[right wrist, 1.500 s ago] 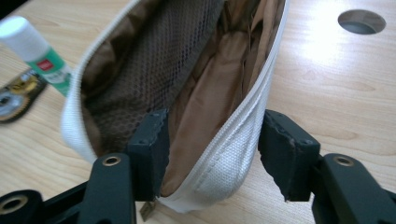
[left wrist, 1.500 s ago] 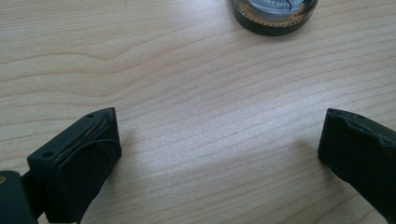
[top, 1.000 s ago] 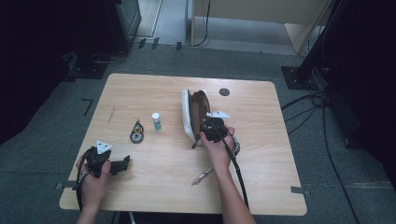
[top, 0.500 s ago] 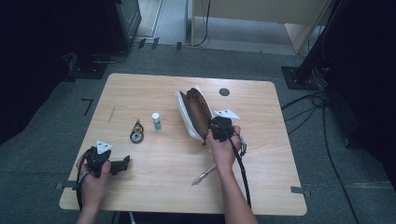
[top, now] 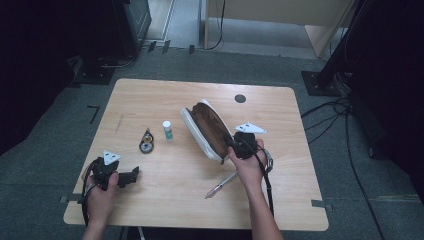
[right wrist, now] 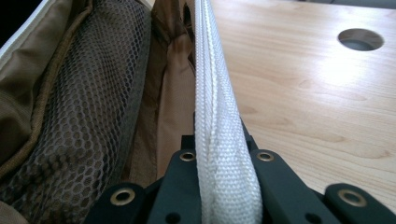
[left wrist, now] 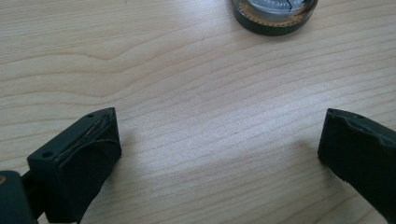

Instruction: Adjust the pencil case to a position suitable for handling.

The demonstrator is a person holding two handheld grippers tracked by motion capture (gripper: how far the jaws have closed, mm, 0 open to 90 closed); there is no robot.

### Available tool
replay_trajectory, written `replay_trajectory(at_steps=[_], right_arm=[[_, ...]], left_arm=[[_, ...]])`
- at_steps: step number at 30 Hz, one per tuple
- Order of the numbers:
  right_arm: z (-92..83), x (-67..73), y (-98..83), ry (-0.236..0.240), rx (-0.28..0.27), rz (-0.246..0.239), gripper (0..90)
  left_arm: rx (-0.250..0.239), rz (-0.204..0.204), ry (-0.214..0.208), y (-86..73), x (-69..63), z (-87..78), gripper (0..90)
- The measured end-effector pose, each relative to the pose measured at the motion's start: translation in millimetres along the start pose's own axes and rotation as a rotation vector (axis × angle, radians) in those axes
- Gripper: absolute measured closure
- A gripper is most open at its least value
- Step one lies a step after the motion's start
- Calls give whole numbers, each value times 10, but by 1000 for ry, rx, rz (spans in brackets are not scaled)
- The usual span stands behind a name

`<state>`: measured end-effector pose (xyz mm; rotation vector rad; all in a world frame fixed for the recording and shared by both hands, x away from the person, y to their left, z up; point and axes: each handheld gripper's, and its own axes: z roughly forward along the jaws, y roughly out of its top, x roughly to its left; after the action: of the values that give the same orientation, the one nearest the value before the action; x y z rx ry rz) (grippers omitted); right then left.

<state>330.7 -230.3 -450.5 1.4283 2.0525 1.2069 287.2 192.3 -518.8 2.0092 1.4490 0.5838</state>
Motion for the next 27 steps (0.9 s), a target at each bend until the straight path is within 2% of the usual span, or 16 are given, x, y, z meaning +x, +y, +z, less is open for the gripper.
replay_trajectory(at_steps=[2, 7, 12, 17, 22, 24, 26, 27], right_arm=[[-1, -27, -10, 12, 22, -27, 877], [9, -82, -68, 23, 57, -44, 877], [13, -100, -140, 54, 76, -30, 877], [1, -111, -191, 53, 89, -26, 876], [6, -156, -260, 57, 77, 1, 871], [14, -172, -283, 71, 83, 17, 835], [14, -175, -299, 69, 67, 20, 726], [3, -180, -297, 78, 66, 19, 709]], left_arm=[[0, 0, 0, 0, 0, 0, 0], [0, 0, 0, 0, 0, 0, 0], [0, 0, 0, 0, 0, 0, 0], [0, 0, 0, 0, 0, 0, 0], [0, 0, 0, 0, 0, 0, 0], [0, 0, 0, 0, 0, 0, 0], [0, 0, 0, 0, 0, 0, 0], [0, 0, 0, 0, 0, 0, 0]])
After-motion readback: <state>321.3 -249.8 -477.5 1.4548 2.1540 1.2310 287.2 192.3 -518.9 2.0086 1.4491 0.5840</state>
